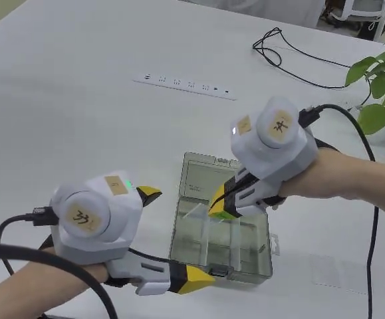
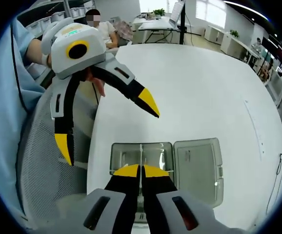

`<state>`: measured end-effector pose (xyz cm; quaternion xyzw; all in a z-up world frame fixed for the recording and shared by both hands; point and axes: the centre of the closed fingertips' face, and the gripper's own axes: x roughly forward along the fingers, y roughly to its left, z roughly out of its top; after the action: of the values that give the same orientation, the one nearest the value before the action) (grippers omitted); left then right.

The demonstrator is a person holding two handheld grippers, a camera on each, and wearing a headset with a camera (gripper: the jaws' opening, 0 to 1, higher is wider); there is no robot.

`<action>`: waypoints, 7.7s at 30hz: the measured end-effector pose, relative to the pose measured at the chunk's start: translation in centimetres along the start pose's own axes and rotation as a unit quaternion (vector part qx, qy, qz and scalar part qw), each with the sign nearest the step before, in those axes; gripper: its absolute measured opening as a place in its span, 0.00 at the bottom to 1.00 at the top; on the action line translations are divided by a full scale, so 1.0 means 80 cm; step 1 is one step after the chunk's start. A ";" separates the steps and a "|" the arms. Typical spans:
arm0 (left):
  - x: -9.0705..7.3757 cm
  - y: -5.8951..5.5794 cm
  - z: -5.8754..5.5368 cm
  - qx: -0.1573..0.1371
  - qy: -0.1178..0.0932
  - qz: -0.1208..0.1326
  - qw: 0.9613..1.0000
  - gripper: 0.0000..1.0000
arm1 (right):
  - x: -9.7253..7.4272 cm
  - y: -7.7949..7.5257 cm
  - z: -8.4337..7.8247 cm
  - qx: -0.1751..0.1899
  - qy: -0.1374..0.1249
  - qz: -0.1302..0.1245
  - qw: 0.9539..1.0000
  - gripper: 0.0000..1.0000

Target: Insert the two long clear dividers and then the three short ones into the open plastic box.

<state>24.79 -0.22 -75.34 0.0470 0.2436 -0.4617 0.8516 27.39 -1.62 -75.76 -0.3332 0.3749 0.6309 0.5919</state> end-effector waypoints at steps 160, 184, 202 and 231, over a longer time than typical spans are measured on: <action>0.005 0.017 0.025 -0.031 -0.021 0.001 0.999 0.94 | -0.078 0.010 -0.202 0.171 -0.107 -0.131 0.971 0.95; -0.002 0.017 0.019 -0.038 -0.014 0.013 0.999 0.93 | -0.068 0.016 -0.268 0.103 0.012 -0.091 0.990 0.73; -0.009 0.020 0.012 -0.042 -0.010 0.019 0.999 0.93 | -0.046 0.018 -0.293 0.032 0.097 -0.045 0.994 0.50; -0.020 0.027 0.005 -0.041 -0.004 0.026 0.999 0.93 | -0.035 0.011 -0.311 -0.031 0.153 -0.040 0.987 0.33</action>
<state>25.93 2.11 -74.59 0.0166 0.2575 -0.4294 0.8654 26.16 -24.58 -85.64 -0.4590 0.4278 0.5599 0.5411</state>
